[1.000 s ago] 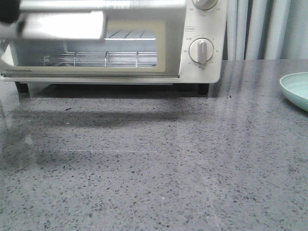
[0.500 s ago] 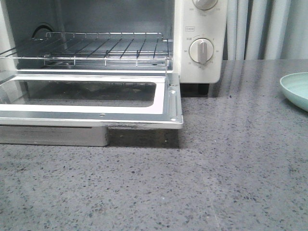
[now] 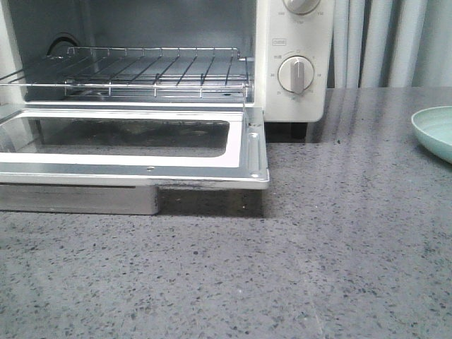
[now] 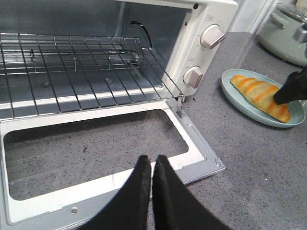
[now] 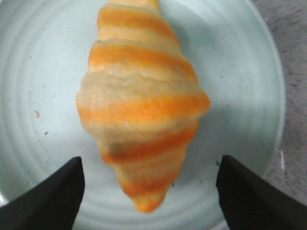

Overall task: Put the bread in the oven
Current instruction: 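Lower the right gripper over the croissant on the plate and grasp it, then lift the croissant with the right gripper and carry it into the oven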

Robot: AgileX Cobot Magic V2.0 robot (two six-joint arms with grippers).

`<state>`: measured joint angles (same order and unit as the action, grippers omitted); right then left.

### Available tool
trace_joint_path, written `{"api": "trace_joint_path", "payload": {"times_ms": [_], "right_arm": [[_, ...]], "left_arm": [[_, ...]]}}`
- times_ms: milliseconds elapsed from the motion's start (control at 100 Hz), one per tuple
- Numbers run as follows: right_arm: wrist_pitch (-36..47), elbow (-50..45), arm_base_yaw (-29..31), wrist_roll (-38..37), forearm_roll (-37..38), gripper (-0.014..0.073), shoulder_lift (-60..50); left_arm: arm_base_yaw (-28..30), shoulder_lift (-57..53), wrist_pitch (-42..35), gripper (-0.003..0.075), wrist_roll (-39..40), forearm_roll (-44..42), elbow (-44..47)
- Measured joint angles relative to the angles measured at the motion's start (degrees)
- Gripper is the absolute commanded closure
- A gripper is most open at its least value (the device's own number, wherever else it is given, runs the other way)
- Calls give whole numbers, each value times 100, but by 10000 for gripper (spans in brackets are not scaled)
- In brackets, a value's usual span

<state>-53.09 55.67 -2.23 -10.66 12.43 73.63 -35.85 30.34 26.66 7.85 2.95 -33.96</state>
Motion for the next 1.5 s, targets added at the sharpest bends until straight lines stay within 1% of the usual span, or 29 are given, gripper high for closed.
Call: {"api": "trace_joint_path", "payload": {"times_ms": [50,90,120,160,170,190,200,210,220,230,240,260,270,280,290,310,480,630,770,940,1080,1240,1350,1500], "right_arm": [[41,0,0,0,0,82,192],[41,0,0,0,0,109,341],[41,0,0,0,0,139,431],[41,0,0,0,0,208,551],[41,0,0,0,0,238,584],[41,0,0,0,0,272,615],[41,0,0,0,0,309,642],[41,0,0,0,0,330,654],[41,0,0,0,0,373,666],[41,0,0,0,0,396,683],[41,0,0,0,0,444,696],[41,0,0,0,0,494,697],[44,0,0,0,0,545,708],[44,0,0,0,9,571,708],[54,0,0,0,9,622,708],[54,0,0,0,12,667,708],[17,22,0,0,36,663,708],[-266,84,-72,60,25,663,578],[-563,240,-236,96,12,663,-10],[-1128,290,-561,271,3,663,-1066],[-1592,292,-1032,332,-115,663,-1903],[-1852,292,-1871,345,-542,662,-2587],[-1913,300,-2511,345,-686,662,-2777],[-1927,300,-3293,345,-723,662,-2619]], "left_arm": [[0,0,0,741,0,0,0],[0,0,0,741,0,-10,0],[0,0,0,741,0,-10,0],[0,0,0,741,0,-24,0],[0,0,0,741,0,-24,0],[0,0,3,741,0,-39,0],[0,0,3,742,0,-37,0],[0,0,3,742,0,-37,0],[0,0,3,741,0,-47,0],[0,0,14,741,0,-45,0],[0,0,13,741,0,-45,0],[0,0,13,741,0,-45,0],[0,0,13,742,0,-45,0],[0,0,13,742,0,-45,0],[0,0,13,741,0,-45,0],[0,0,13,741,0,-50,0],[0,0,13,741,0,-50,0],[0,-12,13,742,0,-50,0],[0,-156,-18,742,0,-59,0],[0,-445,-155,742,0,-127,0],[37,-626,-240,742,25,-295,0],[329,-681,-437,742,136,-295,0],[453,-681,-550,742,145,-295,0],[479,-681,-605,742,158,-295,0]]}}
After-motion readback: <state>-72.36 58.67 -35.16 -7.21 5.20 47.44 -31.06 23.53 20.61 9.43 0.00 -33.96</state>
